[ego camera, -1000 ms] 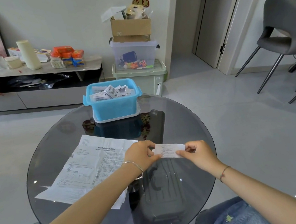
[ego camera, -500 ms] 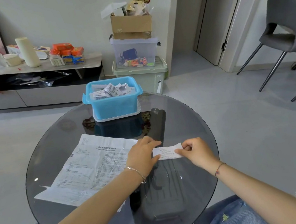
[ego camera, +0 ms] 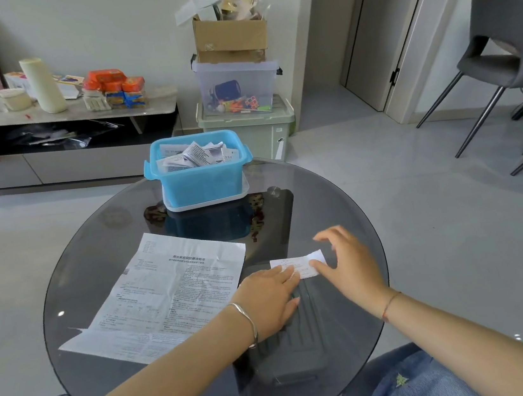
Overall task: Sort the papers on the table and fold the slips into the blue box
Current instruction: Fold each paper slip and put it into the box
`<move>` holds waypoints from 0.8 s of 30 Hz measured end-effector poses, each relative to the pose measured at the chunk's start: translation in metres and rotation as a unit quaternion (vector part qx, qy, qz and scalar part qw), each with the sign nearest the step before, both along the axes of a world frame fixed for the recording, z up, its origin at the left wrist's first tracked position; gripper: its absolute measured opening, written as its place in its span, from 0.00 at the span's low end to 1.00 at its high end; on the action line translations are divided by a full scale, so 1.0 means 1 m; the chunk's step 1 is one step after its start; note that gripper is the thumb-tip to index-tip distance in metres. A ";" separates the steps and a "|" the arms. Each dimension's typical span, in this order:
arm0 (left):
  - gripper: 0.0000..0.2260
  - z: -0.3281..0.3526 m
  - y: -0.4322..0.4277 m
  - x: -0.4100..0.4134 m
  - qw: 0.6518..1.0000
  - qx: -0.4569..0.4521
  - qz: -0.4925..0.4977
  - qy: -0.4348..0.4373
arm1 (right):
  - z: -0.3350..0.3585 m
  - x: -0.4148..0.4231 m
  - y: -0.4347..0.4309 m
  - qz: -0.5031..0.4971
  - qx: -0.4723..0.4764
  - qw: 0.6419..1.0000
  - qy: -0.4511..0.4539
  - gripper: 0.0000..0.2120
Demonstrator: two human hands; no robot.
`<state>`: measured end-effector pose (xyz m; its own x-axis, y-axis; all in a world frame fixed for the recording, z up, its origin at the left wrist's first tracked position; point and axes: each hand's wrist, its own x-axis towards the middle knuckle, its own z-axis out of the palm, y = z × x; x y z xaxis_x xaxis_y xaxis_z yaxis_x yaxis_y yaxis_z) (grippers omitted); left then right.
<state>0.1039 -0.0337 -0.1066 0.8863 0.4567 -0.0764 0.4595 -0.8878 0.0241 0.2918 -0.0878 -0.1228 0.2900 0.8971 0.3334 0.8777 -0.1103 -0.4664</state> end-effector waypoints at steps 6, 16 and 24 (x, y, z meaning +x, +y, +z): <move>0.24 -0.001 -0.003 0.000 1.000 0.003 0.003 0.007 | -0.002 -0.010 -0.023 0.180 0.063 0.962 -0.196 0.14; 0.27 -0.010 -0.007 -0.009 0.999 -0.035 0.018 0.007 | -0.012 -0.013 -0.037 0.176 -0.009 0.959 -0.220 0.22; 0.33 -0.004 -0.010 -0.016 0.998 -0.026 0.039 0.032 | -0.011 0.002 -0.044 0.146 -0.030 0.969 -0.196 0.21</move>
